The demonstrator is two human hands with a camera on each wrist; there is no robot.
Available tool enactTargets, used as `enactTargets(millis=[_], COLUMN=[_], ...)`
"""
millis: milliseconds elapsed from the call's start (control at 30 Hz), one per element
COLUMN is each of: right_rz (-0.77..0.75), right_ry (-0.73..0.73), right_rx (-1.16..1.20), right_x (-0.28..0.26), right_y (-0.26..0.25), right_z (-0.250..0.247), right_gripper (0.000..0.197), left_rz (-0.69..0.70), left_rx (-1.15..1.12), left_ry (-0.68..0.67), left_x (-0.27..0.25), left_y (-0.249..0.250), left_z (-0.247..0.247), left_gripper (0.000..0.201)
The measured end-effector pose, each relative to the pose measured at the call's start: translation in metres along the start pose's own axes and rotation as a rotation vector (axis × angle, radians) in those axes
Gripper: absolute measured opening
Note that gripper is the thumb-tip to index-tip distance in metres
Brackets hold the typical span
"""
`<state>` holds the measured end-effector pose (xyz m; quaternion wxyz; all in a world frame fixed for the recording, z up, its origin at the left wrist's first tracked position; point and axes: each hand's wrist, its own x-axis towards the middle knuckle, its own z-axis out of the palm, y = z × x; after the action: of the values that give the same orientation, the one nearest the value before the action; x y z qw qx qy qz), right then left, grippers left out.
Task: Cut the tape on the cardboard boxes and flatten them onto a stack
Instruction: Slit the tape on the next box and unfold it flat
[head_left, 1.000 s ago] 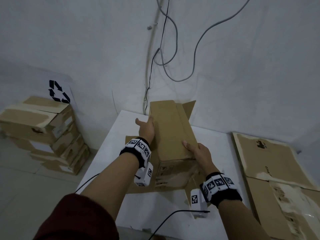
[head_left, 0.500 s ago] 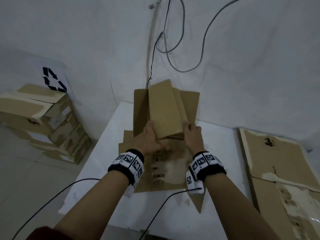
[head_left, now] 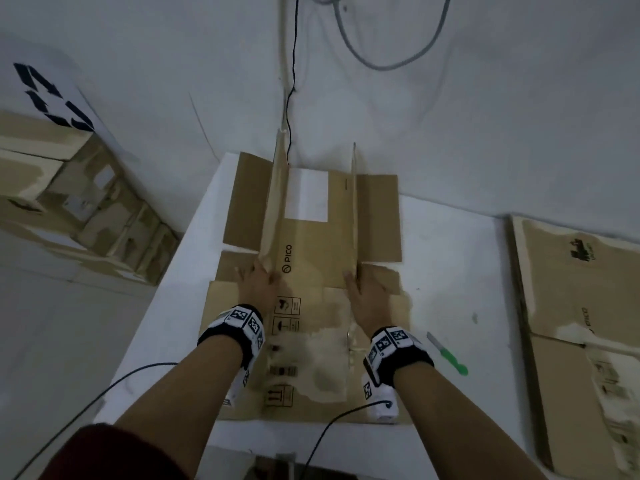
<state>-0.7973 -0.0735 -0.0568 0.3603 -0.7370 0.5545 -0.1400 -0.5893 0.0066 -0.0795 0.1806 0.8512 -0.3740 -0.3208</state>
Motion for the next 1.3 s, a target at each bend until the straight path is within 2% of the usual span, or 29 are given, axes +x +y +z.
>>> enactTargets(millis=[33,100,133,200,233,267,300,333,367,400,433,467,533,567,600,667,867,1033,1100,1300], right_rz=[0.013,0.05,0.07,0.161,0.217,0.27,0.308,0.313,0.288,0.218,0.116,-0.002,-0.204,-0.252,-0.265,-0.252,-0.217,-0.226,-0.223,-0.192], right_ry=[0.038,0.122,0.17,0.319,0.419,0.516,0.595,0.652,0.672,0.65,0.606,0.532,0.321,0.206,0.13,0.094,0.087,0.022,0.021,0.032], right_rx=[-0.032,-0.024,0.004,0.151,0.255,0.358,0.42,0.353,0.211,0.052,-0.094,-0.186,-0.216,-0.262,-0.343,-0.47,-0.528,-0.493,-0.46,-0.49], right_x=[0.001,-0.002,-0.001,-0.001,-0.002,-0.005,-0.007,-0.008,-0.008,-0.009,-0.007,-0.006,-0.007,-0.009,-0.011,-0.013,-0.011,-0.015,-0.035,-0.141], right_y=[0.007,0.016,0.022,0.032,0.033,0.033,0.032,0.032,0.031,0.028,0.031,0.032,0.034,0.036,0.036,0.039,0.04,0.039,0.039,0.051], right_z=[0.009,0.02,0.025,0.03,0.029,0.028,0.028,0.029,0.028,0.027,0.031,0.036,0.047,0.053,0.057,0.062,0.064,0.057,0.057,0.074], right_gripper=[0.044,0.05,0.049,0.032,0.043,0.074,0.098,0.107,0.104,0.094,0.08,0.067,0.052,0.049,0.05,0.054,0.056,0.057,0.058,0.061], left_rz=[-0.025,-0.081,-0.117,-0.255,-0.318,-0.368,-0.362,-0.292,-0.152,0.004,0.144,0.218,0.296,0.33,0.37,0.453,0.443,0.466,0.466,0.505], left_rx=[0.02,-0.004,-0.065,-0.241,-0.259,-0.24,-0.222,-0.202,-0.157,-0.077,0.01,0.061,0.07,0.099,0.165,0.334,0.395,0.336,0.33,0.324], left_ry=[0.022,0.149,0.259,0.495,0.584,0.645,0.696,0.708,0.663,0.603,0.534,0.45,0.308,0.277,0.264,0.235,0.225,0.174,0.176,0.193], left_x=[0.0,-0.003,-0.006,-0.012,-0.015,-0.019,-0.019,-0.017,-0.016,-0.014,-0.012,-0.011,-0.008,-0.008,-0.009,-0.011,-0.008,-0.02,-0.043,-0.136], left_y=[-0.005,-0.011,-0.012,-0.012,-0.009,-0.005,-0.005,-0.007,-0.007,-0.009,-0.011,-0.013,-0.02,-0.025,-0.028,-0.034,-0.033,-0.036,-0.042,-0.08], left_z=[0.005,0.014,0.018,0.025,0.026,0.025,0.027,0.029,0.031,0.034,0.039,0.042,0.046,0.047,0.047,0.049,0.051,0.049,0.056,0.079], left_gripper=[0.049,0.057,0.069,0.107,0.125,0.135,0.137,0.132,0.118,0.096,0.079,0.072,0.063,0.058,0.057,0.058,0.057,0.06,0.061,0.06])
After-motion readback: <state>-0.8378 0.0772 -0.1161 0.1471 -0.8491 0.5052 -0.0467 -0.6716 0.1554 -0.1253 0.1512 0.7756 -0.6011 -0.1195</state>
